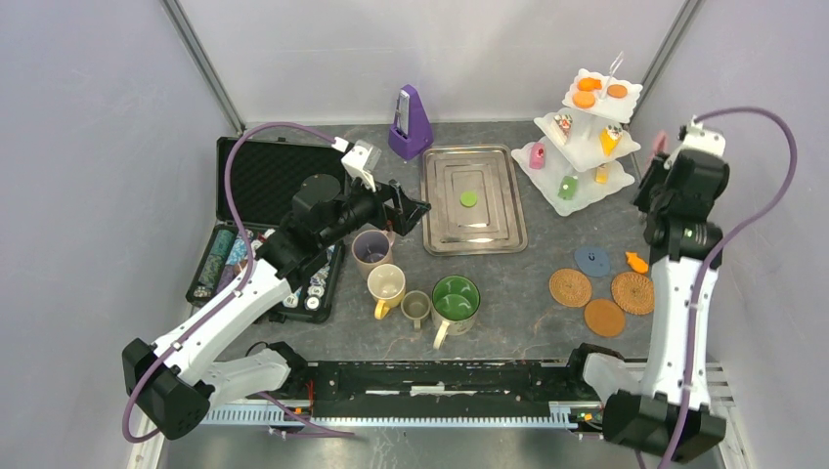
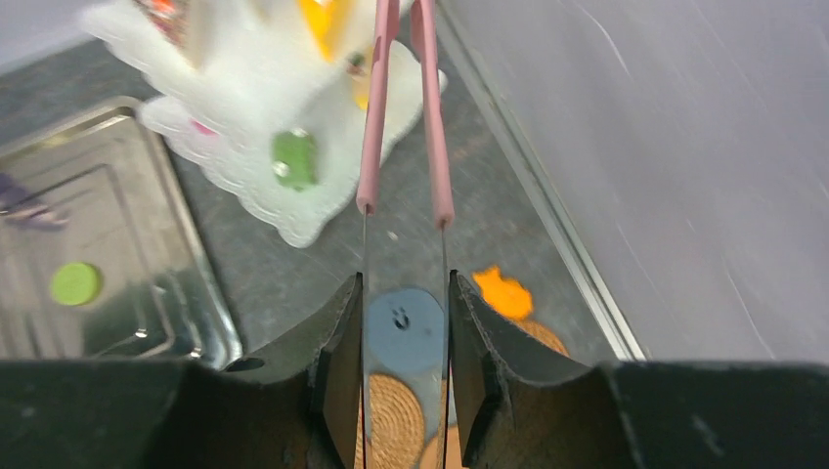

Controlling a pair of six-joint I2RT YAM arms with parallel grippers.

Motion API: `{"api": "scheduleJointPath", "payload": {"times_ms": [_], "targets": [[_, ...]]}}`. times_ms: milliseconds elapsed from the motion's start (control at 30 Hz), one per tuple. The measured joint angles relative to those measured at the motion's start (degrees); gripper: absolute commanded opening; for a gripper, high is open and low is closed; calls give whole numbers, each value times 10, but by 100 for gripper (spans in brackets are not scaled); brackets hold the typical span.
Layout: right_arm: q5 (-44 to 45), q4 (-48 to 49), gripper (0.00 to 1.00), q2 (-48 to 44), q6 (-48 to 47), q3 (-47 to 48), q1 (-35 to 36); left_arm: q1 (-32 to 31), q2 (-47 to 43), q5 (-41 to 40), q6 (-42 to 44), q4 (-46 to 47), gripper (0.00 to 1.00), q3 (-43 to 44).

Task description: Serve the afternoon tea

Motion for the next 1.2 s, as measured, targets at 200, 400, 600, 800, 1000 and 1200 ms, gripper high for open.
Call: {"api": "scheduleJointPath", "payload": {"times_ms": [200, 400, 600, 800, 1000, 1200], "targets": [[114, 16, 3, -130, 48, -153, -2, -7, 2, 4, 0, 2, 99, 0], [137, 38, 9, -168, 104, -295, -14, -35, 10, 5, 0, 3, 99, 0], [139, 39, 18, -166, 134, -383, -31, -57, 20, 1, 0, 4, 99, 0], [145, 47, 20, -173, 143, -404, -53, -74, 29, -3, 0, 3, 99, 0], [129, 53, 32, -187, 143, -407, -73, -79, 29, -8, 0, 2, 99, 0], [100, 39, 41, -214, 142, -407, -75, -80, 29, -14, 0, 2, 99, 0]]}}
